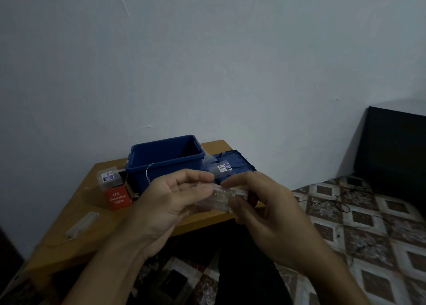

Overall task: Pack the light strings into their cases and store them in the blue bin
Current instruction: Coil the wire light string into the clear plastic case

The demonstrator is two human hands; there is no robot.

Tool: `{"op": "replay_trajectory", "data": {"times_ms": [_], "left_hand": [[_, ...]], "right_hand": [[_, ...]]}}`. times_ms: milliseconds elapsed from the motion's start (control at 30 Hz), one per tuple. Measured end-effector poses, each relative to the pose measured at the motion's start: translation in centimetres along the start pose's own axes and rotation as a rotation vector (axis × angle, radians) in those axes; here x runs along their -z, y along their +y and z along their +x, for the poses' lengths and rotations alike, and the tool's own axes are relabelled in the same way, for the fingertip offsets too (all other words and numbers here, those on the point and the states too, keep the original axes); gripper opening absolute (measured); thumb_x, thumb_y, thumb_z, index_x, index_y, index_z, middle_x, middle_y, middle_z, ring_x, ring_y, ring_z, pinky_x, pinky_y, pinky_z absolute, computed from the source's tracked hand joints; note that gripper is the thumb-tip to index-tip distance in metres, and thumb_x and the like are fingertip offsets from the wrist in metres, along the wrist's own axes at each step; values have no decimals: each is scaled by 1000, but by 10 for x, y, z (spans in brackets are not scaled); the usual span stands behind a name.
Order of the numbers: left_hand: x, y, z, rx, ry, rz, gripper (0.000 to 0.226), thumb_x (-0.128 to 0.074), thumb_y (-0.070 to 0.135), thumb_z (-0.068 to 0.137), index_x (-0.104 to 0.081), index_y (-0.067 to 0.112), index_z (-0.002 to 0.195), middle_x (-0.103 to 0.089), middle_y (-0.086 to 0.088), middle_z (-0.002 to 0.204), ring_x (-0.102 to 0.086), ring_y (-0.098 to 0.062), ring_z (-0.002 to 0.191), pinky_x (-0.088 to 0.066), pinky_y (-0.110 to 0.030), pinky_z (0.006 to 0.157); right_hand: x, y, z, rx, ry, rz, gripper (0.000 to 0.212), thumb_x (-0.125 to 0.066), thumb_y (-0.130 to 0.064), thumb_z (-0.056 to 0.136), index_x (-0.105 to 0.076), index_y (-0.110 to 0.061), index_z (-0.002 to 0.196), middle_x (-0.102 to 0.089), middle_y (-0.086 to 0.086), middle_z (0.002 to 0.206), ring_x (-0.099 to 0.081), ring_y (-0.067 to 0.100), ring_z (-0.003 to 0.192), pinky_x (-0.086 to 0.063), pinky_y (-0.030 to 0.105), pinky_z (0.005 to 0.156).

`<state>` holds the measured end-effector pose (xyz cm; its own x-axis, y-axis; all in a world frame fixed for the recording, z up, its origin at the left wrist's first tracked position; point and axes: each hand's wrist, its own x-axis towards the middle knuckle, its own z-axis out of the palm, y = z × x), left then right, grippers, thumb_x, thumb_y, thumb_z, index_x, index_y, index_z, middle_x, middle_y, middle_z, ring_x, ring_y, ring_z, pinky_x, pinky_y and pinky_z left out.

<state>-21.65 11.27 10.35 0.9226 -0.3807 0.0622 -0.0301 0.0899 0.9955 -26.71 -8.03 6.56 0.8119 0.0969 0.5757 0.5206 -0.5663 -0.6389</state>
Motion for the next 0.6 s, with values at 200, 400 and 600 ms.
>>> {"op": "replay_trajectory", "data": {"times_ms": [200, 400, 600], "left_hand": [[0, -3, -2, -80, 22, 244, 21, -74, 11, 79, -73, 10, 99, -77, -10, 90, -75, -24, 84, -59, -26, 71], [7, -8, 2, -37, 55, 316, 18, -76, 9, 80, -74, 9, 97, -77, -11, 87, -75, -27, 82, -60, -33, 75], [17, -14, 4, -10, 78, 339, 9, -78, 13, 79, -76, 8, 87, -75, -13, 84, -73, -28, 71, -59, -29, 61]], "right_hand": [[5, 2, 1, -63, -198, 7, 43, -55, -25, 102, -51, -57, 131, -57, -16, 103, -61, 11, 89, -60, 37, 79], [-2, 6, 3, -80, -270, -27, 38, -55, -27, 102, -53, -49, 134, -65, -20, 113, -65, -2, 91, -57, 26, 81], [-16, 12, 7, -150, -313, 183, 29, -51, -27, 104, -61, -40, 128, -70, -10, 108, -67, 12, 95, -57, 47, 86]]}}
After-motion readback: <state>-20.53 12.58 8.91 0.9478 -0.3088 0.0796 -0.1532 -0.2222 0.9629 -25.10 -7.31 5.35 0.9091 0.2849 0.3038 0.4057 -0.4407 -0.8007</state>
